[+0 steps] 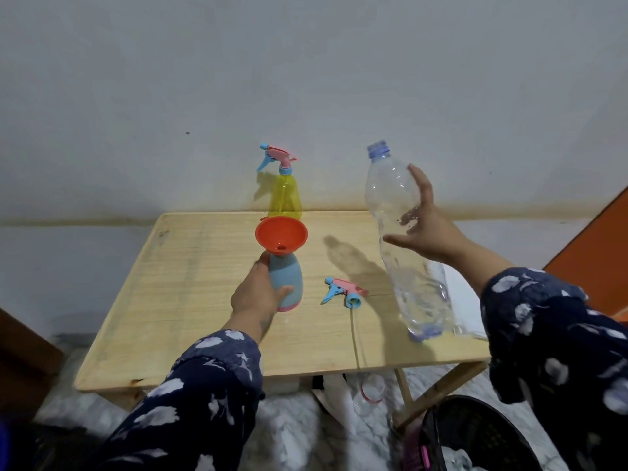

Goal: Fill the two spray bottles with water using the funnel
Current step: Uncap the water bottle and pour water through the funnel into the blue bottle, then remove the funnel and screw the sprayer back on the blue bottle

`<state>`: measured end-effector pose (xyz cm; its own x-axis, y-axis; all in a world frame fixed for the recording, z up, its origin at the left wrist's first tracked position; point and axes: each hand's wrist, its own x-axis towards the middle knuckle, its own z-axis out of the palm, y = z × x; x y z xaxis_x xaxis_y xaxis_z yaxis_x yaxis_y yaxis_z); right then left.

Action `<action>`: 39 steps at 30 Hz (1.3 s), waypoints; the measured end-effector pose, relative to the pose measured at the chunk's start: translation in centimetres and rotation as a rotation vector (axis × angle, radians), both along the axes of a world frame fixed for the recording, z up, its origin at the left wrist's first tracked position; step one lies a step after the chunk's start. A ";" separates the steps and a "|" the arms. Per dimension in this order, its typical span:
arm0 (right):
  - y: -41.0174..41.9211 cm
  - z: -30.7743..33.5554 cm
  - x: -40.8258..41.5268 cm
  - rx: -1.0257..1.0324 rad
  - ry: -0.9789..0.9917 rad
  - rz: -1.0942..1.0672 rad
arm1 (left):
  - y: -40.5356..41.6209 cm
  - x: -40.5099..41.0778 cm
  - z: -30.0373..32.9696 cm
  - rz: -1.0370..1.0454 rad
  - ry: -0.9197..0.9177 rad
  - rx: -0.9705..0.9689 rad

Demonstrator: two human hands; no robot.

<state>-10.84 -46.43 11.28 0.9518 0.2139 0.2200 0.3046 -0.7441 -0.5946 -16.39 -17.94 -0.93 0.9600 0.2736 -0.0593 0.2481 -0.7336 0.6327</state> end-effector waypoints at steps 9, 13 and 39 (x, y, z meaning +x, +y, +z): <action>-2.1 -4.3 5.1 0.284 -0.288 -0.242 | -0.2 0.0 -0.6 0.029 -0.006 0.008; -1.6 -5.0 6.6 0.382 -0.360 -0.323 | 0.1 0.1 -1.3 0.037 -0.024 0.007; 10.9 -7.9 -4.0 0.168 0.177 -0.119 | 0.7 0.0 -1.0 -0.061 -0.034 -0.073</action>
<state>-14.87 -35.49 3.40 0.9948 0.0727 0.0710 0.1013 -0.6550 -0.7488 -16.39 -17.23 -1.95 0.9765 0.2111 -0.0439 0.1821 -0.6980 0.6926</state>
